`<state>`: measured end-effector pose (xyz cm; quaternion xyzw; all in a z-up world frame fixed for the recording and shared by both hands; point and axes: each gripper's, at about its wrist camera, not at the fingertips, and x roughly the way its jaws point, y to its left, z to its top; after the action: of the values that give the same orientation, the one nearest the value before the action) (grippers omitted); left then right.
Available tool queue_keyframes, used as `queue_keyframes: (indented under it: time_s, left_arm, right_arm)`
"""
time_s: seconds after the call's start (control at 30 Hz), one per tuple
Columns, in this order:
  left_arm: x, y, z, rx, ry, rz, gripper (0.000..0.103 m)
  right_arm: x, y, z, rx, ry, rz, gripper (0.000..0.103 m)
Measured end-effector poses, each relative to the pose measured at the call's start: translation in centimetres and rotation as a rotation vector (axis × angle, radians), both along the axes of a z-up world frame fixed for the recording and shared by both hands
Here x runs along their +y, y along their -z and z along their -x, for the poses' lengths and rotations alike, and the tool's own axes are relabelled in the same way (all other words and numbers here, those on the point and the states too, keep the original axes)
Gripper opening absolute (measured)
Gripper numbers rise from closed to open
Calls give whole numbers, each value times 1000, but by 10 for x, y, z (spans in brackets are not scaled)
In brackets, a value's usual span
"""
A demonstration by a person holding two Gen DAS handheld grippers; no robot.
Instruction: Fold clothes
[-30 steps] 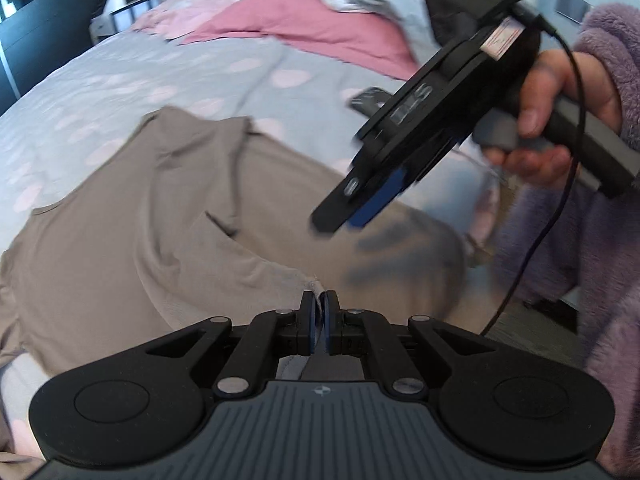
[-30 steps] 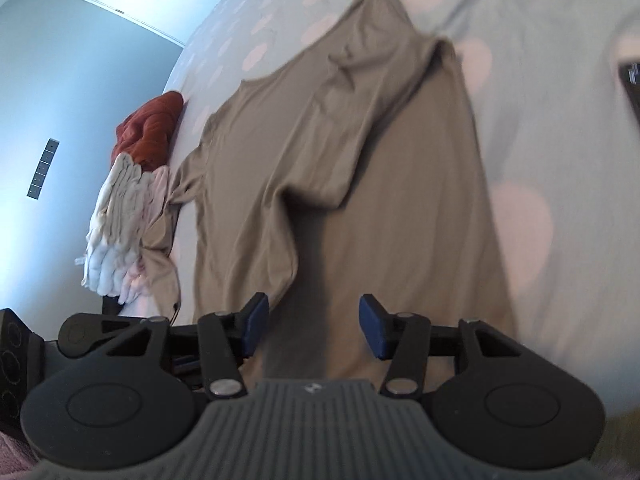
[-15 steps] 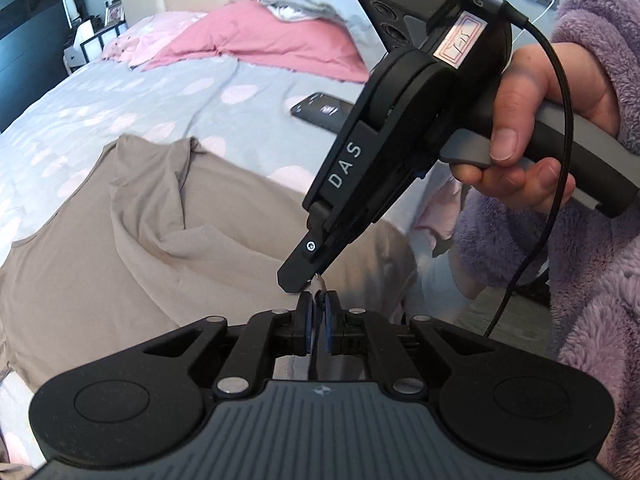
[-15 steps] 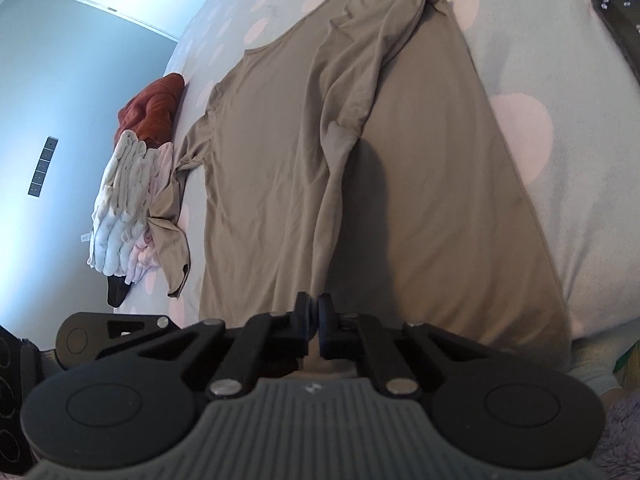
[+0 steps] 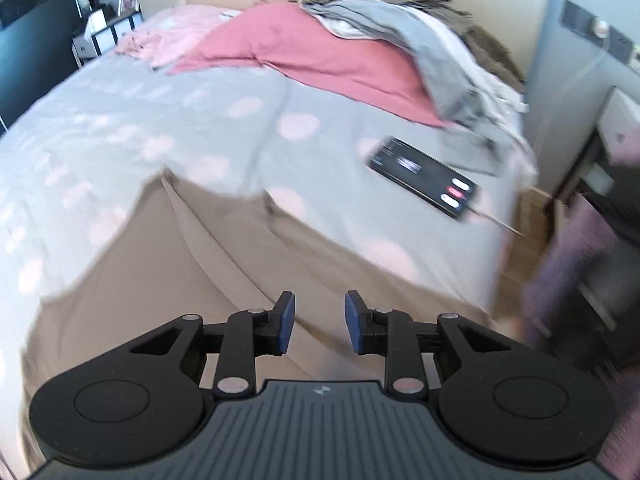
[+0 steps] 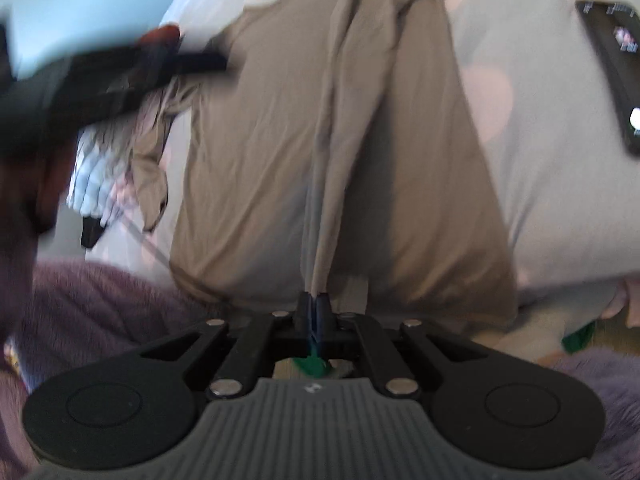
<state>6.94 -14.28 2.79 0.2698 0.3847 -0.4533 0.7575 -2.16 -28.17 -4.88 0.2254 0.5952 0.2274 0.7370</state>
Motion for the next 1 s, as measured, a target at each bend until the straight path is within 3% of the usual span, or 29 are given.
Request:
queue_keyframes:
  time_s: [0.2,0.33,0.5,0.6,0.67,0.93,1.0]
  left_arm:
    - [-71,24,-67,-70,63,-72,26]
    - [-112,55,-89,-112,164,-188,26]
    - [-138,96,-100,-99,261,-329,25]
    - [-140,107,-104,-83,256,-361,13]
    - [-141,105,-109,-51,235,-344,0]
    - [-142,69,-138,84,54,-158,0]
    - [-145,66,-139,85,59,-167,0]
  right_arm:
    - [-9,14,-1,33,23,-67,3]
    - [-17,15,-1,35,27,-100,3]
    - [-26,15,2,42,34,-123,3]
    - [-31,15,1,48,55,-136,3]
    - [-33,14,1,43,60,-141,3]
    - [-48,-4,7,38,56,-173,2]
    - [-54,-14,10,22,47,-147,2]
